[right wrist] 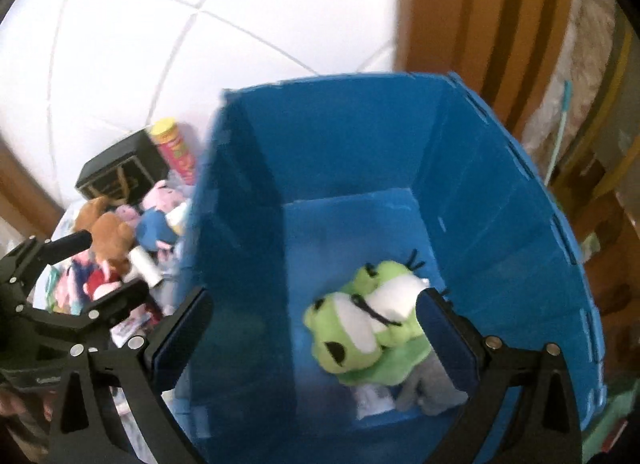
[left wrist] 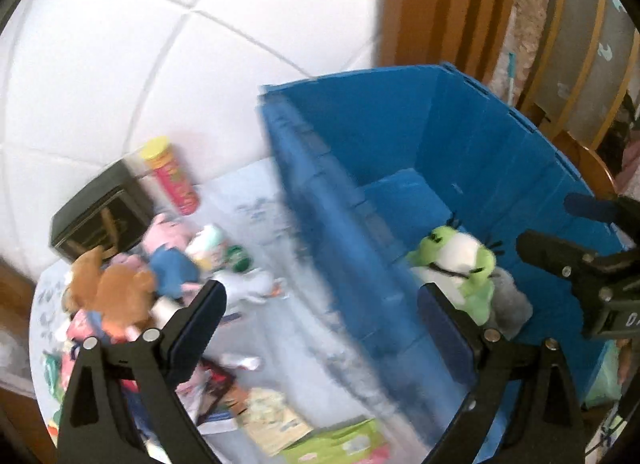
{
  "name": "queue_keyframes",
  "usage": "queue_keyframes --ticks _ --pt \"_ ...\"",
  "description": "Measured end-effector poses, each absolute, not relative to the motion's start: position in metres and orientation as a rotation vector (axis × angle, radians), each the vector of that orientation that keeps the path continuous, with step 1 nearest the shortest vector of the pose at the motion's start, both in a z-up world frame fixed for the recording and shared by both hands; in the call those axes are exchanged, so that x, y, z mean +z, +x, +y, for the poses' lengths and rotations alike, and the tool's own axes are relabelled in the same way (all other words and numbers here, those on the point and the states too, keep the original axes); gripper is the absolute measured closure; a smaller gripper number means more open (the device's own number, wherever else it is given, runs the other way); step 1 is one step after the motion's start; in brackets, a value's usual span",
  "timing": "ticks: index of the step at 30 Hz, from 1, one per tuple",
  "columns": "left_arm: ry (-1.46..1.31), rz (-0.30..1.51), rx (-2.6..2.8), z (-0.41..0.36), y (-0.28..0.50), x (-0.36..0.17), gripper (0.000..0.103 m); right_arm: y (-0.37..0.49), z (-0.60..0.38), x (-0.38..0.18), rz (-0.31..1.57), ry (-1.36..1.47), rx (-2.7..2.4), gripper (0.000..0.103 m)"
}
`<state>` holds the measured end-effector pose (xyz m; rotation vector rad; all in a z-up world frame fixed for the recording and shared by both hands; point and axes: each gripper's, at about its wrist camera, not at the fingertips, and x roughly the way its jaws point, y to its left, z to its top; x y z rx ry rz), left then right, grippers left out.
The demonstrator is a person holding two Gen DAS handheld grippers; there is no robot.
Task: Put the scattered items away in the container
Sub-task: 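Withdraw both grippers from the crate back over the table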
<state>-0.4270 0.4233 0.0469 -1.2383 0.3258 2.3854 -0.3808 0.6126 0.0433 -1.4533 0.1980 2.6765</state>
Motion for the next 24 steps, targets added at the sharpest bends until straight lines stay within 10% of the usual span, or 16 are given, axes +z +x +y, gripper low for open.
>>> queue_keyframes --ticks 10,24 --pt "-1.211 0.251 2.600 0.197 -0.349 0.022 0.006 -0.318 0.437 0.049 0.134 -1.211 2.894 0.000" --pt "-1.491 0.185 2.734 0.011 -0.280 -0.111 0.006 -0.300 0.279 -0.108 0.277 -1.572 2.912 0.000"
